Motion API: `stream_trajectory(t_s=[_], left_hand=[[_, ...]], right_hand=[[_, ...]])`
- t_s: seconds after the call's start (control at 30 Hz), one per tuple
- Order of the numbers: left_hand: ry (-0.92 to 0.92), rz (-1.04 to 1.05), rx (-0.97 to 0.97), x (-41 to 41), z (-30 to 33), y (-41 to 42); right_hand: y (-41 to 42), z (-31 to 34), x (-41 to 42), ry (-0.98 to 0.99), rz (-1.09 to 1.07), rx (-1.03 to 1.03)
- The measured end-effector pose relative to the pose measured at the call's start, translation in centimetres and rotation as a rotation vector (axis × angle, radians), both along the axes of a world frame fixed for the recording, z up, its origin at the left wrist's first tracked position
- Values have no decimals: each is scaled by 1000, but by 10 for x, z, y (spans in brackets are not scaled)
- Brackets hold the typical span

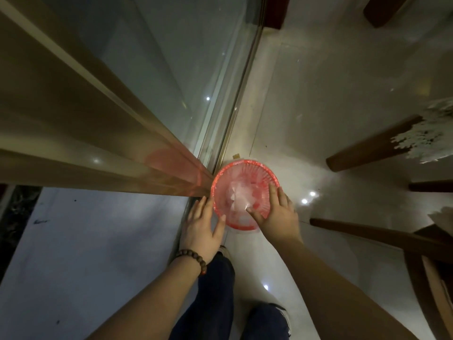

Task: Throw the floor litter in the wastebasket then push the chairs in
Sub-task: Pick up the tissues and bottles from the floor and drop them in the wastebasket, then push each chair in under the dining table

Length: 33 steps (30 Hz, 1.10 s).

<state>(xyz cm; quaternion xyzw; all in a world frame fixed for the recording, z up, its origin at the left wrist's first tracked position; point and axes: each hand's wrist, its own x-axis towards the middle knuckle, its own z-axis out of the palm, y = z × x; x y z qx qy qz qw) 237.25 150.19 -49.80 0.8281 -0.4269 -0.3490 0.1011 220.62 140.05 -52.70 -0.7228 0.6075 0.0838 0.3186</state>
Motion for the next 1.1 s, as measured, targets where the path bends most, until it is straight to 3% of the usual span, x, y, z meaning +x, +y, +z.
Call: stream_trajectory(t_s=[0.27, 0.63, 1.1], left_hand=[[-51, -79, -93, -13, 124, -15], [-113, -467, -230, -50, 339, -22], [-80, -811, -422, -150, 408, -7]], right_hand=[[20, 139, -35, 2, -68, -132], [76, 365, -75, 56, -245, -308], [173, 436, -149, 89, -548, -454]])
